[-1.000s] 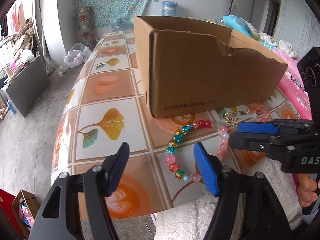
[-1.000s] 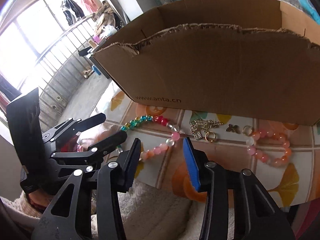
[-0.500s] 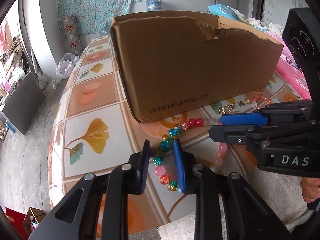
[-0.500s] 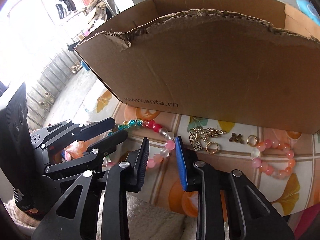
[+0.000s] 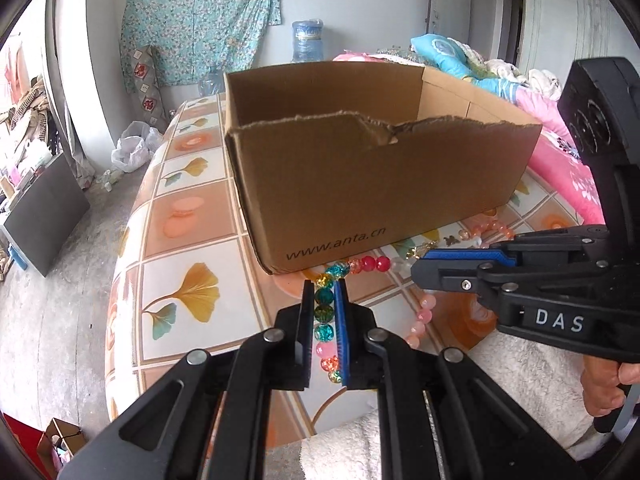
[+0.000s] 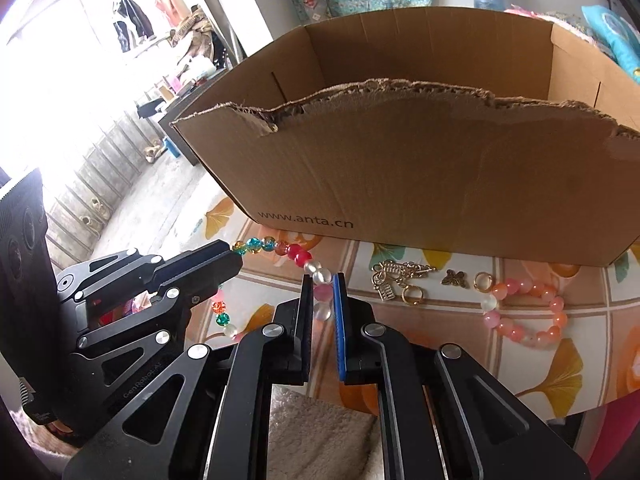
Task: Organize jewelry
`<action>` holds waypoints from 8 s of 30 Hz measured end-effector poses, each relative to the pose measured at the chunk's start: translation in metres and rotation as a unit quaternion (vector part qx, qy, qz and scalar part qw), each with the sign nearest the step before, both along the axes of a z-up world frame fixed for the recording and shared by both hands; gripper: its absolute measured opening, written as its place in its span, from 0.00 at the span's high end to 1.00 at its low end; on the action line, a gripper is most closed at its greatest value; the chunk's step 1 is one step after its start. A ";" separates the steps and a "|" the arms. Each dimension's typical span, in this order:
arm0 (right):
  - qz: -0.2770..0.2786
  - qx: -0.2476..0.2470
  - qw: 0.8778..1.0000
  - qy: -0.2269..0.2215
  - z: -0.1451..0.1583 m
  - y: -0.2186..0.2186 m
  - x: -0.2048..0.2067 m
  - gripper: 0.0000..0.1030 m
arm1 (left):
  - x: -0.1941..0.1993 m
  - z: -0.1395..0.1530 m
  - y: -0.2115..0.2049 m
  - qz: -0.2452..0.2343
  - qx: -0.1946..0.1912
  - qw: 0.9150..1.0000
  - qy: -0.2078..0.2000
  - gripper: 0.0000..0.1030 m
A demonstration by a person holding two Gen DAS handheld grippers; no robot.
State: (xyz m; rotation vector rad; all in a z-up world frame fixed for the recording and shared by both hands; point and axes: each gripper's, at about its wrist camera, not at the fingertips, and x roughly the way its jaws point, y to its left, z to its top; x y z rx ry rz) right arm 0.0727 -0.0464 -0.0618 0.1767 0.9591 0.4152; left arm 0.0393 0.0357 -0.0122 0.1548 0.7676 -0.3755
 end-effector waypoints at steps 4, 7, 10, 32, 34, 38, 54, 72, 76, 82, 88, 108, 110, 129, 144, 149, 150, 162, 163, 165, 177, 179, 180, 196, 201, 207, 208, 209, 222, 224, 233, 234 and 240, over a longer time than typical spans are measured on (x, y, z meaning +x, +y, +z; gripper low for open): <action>-0.005 0.012 1.000 -0.021 0.009 -0.011 -0.013 0.92 | -0.012 0.019 -0.001 0.001 -0.013 1.000 -0.017 0.91; -0.010 0.016 0.999 -0.036 0.015 -0.018 -0.020 0.92 | -0.023 0.034 -0.005 -0.005 -0.016 0.999 -0.038 0.91; -0.015 0.019 0.998 -0.052 0.023 -0.025 -0.028 0.92 | -0.032 0.049 -0.008 -0.014 -0.017 0.998 -0.061 0.91; 0.010 0.036 0.986 -0.162 0.115 -0.042 0.059 0.92 | 0.042 0.183 -0.033 -0.069 -0.074 0.982 -0.156 0.91; 0.016 0.040 0.989 -0.138 0.108 -0.041 0.080 0.92 | 0.066 0.177 -0.035 -0.066 -0.069 0.985 -0.140 0.91; 0.025 0.035 0.995 -0.087 0.081 -0.035 0.111 0.92 | 0.101 0.149 -0.036 -0.059 -0.060 0.992 -0.094 0.91; 0.045 0.077 0.991 0.105 0.016 -0.022 0.178 0.88 | 0.171 0.056 -0.035 -0.033 0.031 0.998 0.038 0.69; 0.157 -0.058 0.985 0.044 0.055 -0.010 0.155 0.69 | 0.141 0.086 0.000 0.015 -0.020 0.999 -0.031 0.69; 0.240 -0.143 0.958 0.058 0.037 0.018 0.174 0.69 | 0.127 0.089 0.017 0.028 -0.032 0.998 -0.051 0.69; 0.327 -0.226 0.914 0.080 -0.005 0.052 0.193 0.70 | 0.122 0.084 0.039 0.048 -0.033 0.997 -0.048 0.69; 0.374 -0.286 0.880 0.068 -0.030 0.067 0.186 0.76 | 0.123 0.074 0.052 0.058 -0.032 0.997 -0.046 0.69; 0.290 -0.116 0.936 0.165 -0.017 0.035 0.248 0.85 | 0.124 0.068 0.051 0.043 -0.045 0.997 -0.038 0.69; 0.280 -0.111 0.940 0.158 -0.011 0.034 0.252 0.77 | 0.123 0.069 0.052 0.045 -0.044 0.997 -0.038 0.69; 0.133 0.043 0.988 -0.066 0.162 -0.110 0.066 0.63 | 0.025 0.073 0.044 -0.048 -0.133 0.988 -0.059 0.35; -0.052 0.104 0.993 0.032 0.074 -0.120 0.036 0.70 | 0.029 0.027 -0.007 -0.064 -0.127 0.990 -0.006 0.32; -0.052 0.090 0.995 0.012 0.066 -0.118 0.031 0.70 | 0.033 0.024 -0.013 -0.061 -0.131 0.989 -0.004 0.32; -0.044 0.078 0.996 0.004 0.066 -0.115 0.025 0.70 | 0.032 0.022 -0.014 -0.064 -0.133 0.989 0.001 0.32; 0.080 -0.161 0.982 -0.050 0.030 -0.028 -0.025 0.70 | 0.012 -0.025 -0.044 -0.079 -0.049 0.994 0.048 0.32; 0.081 -0.172 0.981 -0.045 0.025 -0.026 -0.024 0.71 | 0.012 -0.028 -0.047 -0.078 -0.041 0.995 0.046 0.32; 0.089 -0.197 0.975 -0.043 0.015 -0.029 -0.018 0.82 | 0.012 -0.032 -0.052 -0.077 -0.021 0.996 0.043 0.31; -0.002 -0.124 0.991 -0.043 0.030 -0.076 -0.015 0.82 | 0.024 -0.041 -0.055 -0.045 -0.004 0.998 0.052 0.24; 0.003 -0.108 0.992 -0.064 0.040 -0.073 -0.028 0.74 | 0.023 -0.042 -0.054 -0.041 0.000 0.998 0.052 0.23; 0.007 -0.102 0.992 -0.070 0.043 -0.070 -0.033 0.72 | 0.023 -0.043 -0.054 -0.039 0.002 0.998 0.051 0.21; -0.061 -0.146 0.986 -0.053 0.012 -0.032 -0.075 0.56 | 0.011 -0.051 -0.054 -0.012 0.022 0.999 0.037 0.05; -0.084 -0.164 0.981 -0.067 0.010 -0.028 -0.077 0.47 | 0.012 -0.051 -0.054 -0.004 0.022 0.999 0.036 0.05; -0.108 -0.173 0.977 -0.062 0.004 -0.035 -0.075 0.28 | 0.012 -0.051 -0.056 -0.002 0.026 0.999 0.045 0.05; -0.105 -0.170 0.978 -0.059 0.002 -0.035 -0.073 0.24 | 0.013 -0.051 -0.056 -0.002 0.027 0.998 0.048 0.05; -0.104 -0.167 0.979 -0.057 0.002 -0.036 -0.073 0.20 | 0.013 -0.051 -0.056 -0.002 0.028 0.998 0.049 0.05; -0.099 -0.167 0.980 -0.046 -0.001 -0.038 -0.070 0.07 | 0.017 -0.049 -0.059 0.002 0.033 0.997 0.064 0.05; -0.098 -0.171 0.979 -0.045 -0.002 -0.039 -0.068 0.07 | 0.017 -0.049 -0.058 0.002 0.034 0.997 0.065 0.05; -0.092 -0.154 0.982 -0.052 0.000 -0.041 -0.069 0.07 | 0.018 -0.049 -0.060 0.004 0.034 0.997 0.065 0.05; -0.095 -0.153 0.982 -0.050 0.000 -0.043 -0.069 0.07 | 0.018 -0.049 -0.060 0.005 0.034 0.997 0.065 0.05; -0.102 -0.143 0.979 -0.103 0.022 -0.049 -0.077 0.07 | 0.020 -0.050 -0.059 0.004 0.036 0.997 0.068 0.04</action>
